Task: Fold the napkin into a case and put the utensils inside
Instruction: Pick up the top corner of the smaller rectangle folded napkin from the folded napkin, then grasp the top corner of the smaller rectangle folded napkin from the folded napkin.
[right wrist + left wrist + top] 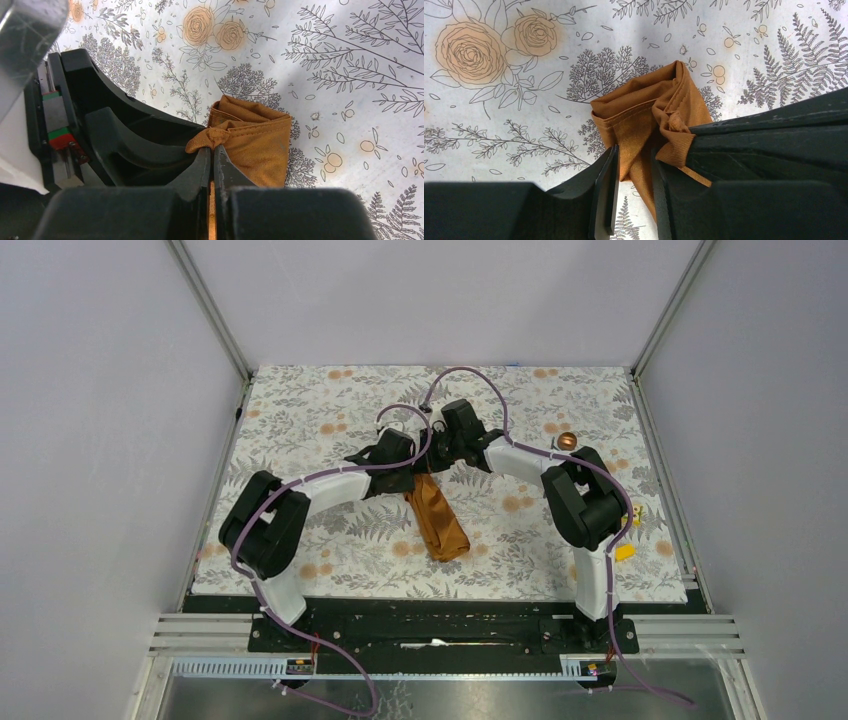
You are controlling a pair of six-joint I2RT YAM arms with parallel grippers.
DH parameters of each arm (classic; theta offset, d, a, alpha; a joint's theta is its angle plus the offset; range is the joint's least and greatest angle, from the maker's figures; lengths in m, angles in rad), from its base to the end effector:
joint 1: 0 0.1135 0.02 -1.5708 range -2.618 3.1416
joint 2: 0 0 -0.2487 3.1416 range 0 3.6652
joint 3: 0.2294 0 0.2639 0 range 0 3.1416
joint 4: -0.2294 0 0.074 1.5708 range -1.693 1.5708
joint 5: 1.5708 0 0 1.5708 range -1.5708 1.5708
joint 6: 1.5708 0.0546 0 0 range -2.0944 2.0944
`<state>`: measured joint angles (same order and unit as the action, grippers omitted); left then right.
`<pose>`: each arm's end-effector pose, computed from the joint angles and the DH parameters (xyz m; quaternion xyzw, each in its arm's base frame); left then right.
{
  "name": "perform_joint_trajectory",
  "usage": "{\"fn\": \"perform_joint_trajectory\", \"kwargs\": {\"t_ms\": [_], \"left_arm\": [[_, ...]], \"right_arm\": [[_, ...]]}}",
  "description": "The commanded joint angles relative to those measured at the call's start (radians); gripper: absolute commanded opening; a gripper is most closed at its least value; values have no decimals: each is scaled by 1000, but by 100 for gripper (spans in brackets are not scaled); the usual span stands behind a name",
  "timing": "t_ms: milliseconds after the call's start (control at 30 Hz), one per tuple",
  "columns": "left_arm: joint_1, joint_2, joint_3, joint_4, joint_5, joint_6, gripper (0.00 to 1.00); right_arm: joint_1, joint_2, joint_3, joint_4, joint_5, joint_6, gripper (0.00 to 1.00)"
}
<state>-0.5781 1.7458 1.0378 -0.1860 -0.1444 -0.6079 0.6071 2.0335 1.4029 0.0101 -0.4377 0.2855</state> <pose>0.3206 -0.1998 0.1371 -0.0380 0.9404 -0.1286 0.3126 0.3764 0.2896 0.1612 -0.2370 0.8409 0.3669 0.3195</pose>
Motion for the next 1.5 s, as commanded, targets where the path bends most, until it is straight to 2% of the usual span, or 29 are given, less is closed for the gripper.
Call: {"fn": "perform_joint_trajectory", "kwargs": {"t_ms": [0,367,433,567,733,900,1100,1467], "left_arm": [[-15,14,51,27,-42,24,35],[-39,62,93,-11,-99,35,33],[-39,62,94,-12,-99,32,28],[-38,56,92,-19,-119,25,12],[-37,31,84,-15,-122,13,0],[-24,8,80,-11,-76,-7,0],[41,-39,18,54,34,-54,0],[62,-75,-26,127,118,-48,0]], "right_arm": [[-7,-54,1,20,-29,8,0],[-7,-48,5,20,-35,9,0],[-7,-48,5,21,-36,9,0],[-6,-47,3,19,-46,9,0],[-7,-48,-18,15,-59,10,0],[-6,-43,-39,-4,-88,4,0],[-3,-15,-49,-47,-119,13,0],[18,15,-54,-75,-55,29,0]]}}
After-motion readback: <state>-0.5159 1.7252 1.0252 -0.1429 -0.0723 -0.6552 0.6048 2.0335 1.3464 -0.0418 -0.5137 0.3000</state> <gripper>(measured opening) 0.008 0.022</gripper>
